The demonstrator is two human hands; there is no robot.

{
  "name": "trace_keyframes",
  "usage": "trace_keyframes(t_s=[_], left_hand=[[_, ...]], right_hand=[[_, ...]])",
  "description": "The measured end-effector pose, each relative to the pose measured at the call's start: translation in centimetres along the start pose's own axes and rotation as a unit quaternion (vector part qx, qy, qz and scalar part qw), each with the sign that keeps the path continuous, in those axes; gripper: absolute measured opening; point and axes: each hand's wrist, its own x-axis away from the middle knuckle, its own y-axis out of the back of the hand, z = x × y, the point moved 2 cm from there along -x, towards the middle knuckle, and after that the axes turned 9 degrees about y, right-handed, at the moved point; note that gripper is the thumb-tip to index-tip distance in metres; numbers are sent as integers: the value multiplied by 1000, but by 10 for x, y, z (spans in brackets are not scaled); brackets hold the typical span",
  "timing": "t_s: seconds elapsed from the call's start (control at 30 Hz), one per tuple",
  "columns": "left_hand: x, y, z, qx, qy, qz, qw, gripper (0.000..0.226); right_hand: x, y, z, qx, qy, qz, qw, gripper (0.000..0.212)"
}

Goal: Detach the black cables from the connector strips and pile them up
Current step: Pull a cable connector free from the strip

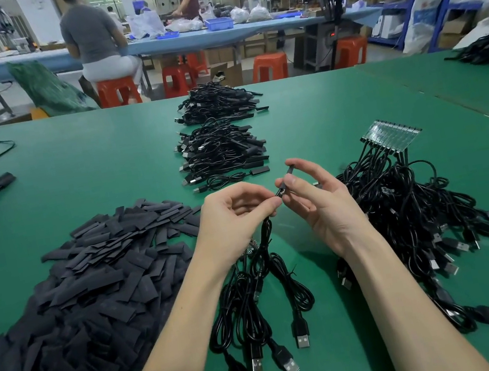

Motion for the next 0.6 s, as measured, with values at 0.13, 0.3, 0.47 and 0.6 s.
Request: trace_keyframes(t_s=[0.13, 0.3, 0.47, 0.6], left_hand=[[-1, 0, 1, 1, -2, -5, 1000, 12], [-1, 2, 2, -2, -3, -12, 1000, 13], [-1, 2, 3, -3, 3, -21, 1000, 14], [-1, 2, 3, -7, 4, -28, 1000, 10]], right_hand=[[0, -1, -2, 14, 1, 12, 1000, 45], [1, -3, -4, 16, 7, 13, 1000, 43], [1, -3, -6, 14, 11, 15, 1000, 41], [1, -3, -8, 7, 11, 14, 1000, 40]])
